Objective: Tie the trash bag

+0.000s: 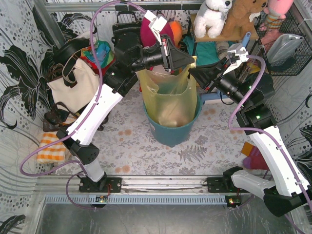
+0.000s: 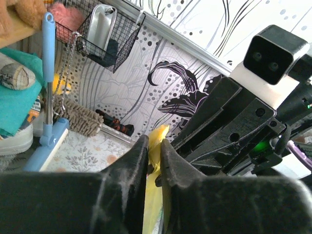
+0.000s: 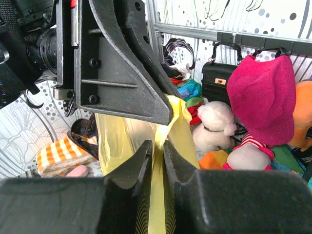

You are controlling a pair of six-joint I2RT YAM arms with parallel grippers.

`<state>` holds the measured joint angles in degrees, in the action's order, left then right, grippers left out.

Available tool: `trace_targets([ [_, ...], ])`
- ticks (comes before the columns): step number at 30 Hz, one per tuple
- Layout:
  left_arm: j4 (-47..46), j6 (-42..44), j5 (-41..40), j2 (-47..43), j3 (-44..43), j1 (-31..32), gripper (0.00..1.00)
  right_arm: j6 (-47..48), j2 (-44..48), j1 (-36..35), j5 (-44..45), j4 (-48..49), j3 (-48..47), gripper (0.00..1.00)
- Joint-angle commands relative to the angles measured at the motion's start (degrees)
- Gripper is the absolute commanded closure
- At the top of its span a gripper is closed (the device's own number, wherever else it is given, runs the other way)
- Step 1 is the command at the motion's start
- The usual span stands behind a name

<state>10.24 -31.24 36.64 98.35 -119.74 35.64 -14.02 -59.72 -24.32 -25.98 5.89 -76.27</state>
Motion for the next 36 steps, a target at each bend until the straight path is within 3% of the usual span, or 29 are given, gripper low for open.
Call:
trace_targets([
  [1,-4.2,-0.9,1.3,-0.9,0.2,0.0,0.87,0.1,0.2,-0.2,-0.9,2.9,-0.6,0.86],
  [4,-6.6,-3.4,1.4,-1.5,0.1,0.0,1.0,0.2,0.4,-0.2,-0.7,2.8,-0.4,0.86],
  [11,-8.2,-6.1,1.6,-2.6,-1.4,0.1,1.0,0.3,1.5,-0.2,-0.3,2.1,-0.1,0.82],
  [19,-7.3,-6.4,1.0,-4.7,2.8,1.0,1.0,1.0,3.6,-0.2,1.7,1.2,0.3,0.57],
  [25,-6.1,-4.8,1.0,-8.8,7.3,2.2,1.0,0.8,6.2,-0.2,3.7,1.3,-0.2,0.53],
  [36,-9.8,-2.3,2.2,-15.3,16.5,3.8,0.97,-6.5,5.6,-0.2,-2.4,4.9,-2.1,0.52],
])
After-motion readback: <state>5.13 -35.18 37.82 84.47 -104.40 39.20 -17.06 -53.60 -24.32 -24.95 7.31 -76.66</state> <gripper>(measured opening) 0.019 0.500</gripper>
